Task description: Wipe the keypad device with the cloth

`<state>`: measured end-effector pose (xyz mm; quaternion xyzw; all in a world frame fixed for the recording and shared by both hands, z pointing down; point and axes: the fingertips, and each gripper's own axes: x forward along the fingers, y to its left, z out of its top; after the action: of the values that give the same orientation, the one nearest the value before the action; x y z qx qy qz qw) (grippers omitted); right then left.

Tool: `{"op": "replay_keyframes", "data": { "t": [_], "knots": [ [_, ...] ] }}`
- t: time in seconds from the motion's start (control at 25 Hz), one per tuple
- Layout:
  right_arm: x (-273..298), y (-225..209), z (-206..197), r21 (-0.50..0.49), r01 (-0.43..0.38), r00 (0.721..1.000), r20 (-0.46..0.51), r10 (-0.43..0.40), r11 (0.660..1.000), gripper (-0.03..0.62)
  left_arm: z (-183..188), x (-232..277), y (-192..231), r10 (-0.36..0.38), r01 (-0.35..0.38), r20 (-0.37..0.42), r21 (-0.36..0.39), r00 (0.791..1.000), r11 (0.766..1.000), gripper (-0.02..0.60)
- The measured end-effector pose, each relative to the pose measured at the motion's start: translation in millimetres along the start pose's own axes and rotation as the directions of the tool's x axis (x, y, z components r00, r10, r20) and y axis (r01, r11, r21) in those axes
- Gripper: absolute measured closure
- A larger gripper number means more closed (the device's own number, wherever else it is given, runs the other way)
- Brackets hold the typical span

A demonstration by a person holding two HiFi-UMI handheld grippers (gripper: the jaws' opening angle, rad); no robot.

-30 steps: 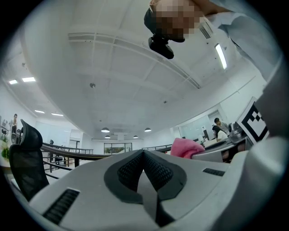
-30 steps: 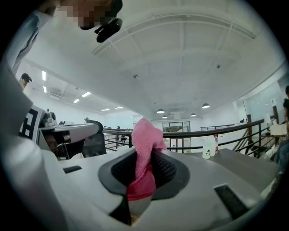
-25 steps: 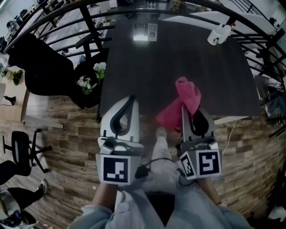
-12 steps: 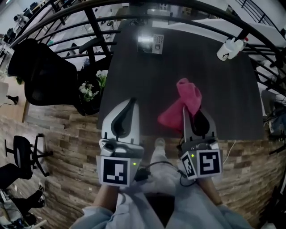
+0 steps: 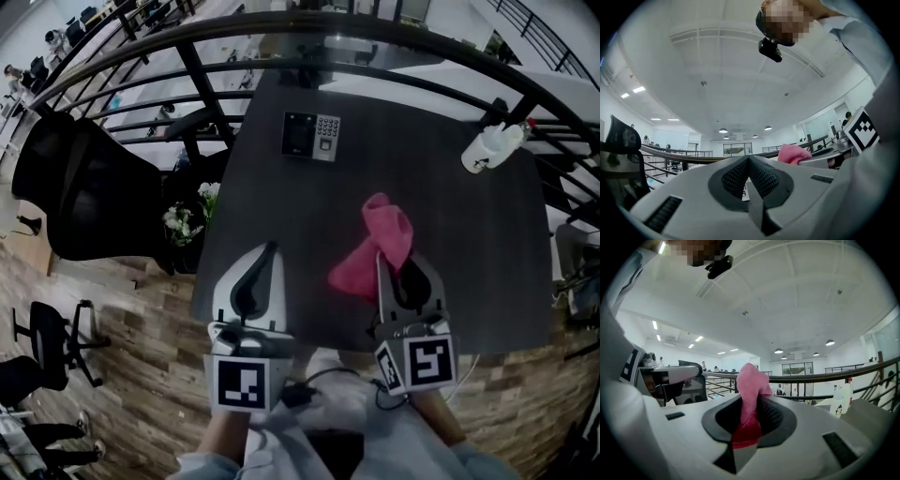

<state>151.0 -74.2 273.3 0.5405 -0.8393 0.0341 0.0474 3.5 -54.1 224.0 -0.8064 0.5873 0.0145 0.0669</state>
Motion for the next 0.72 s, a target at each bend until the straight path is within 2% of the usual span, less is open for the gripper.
{"op": "replay_keyframes", "data": {
  "t": [0.12,0.36,0.72],
  "knots": [
    [13,-18,-2,0.004,-0.010,1.000,-0.004,0.010,1.000,0.516,-1,18,-9,-0.001,0.001,-0.003,0.040,1.000,0.999,0.580],
    [30,-40,-5,0.005,-0.020,1.000,-0.006,0.020,1.000,0.517,-9,39,-18,0.008,-0.008,-0.019,0.026,1.000,1.000,0.580],
    [47,-57,-8,0.000,-0.015,1.000,-0.014,0.015,1.000,0.516,-7,58,-15,0.021,-0.021,-0.002,0.026,1.000,0.999,0.580]
  ]
}}
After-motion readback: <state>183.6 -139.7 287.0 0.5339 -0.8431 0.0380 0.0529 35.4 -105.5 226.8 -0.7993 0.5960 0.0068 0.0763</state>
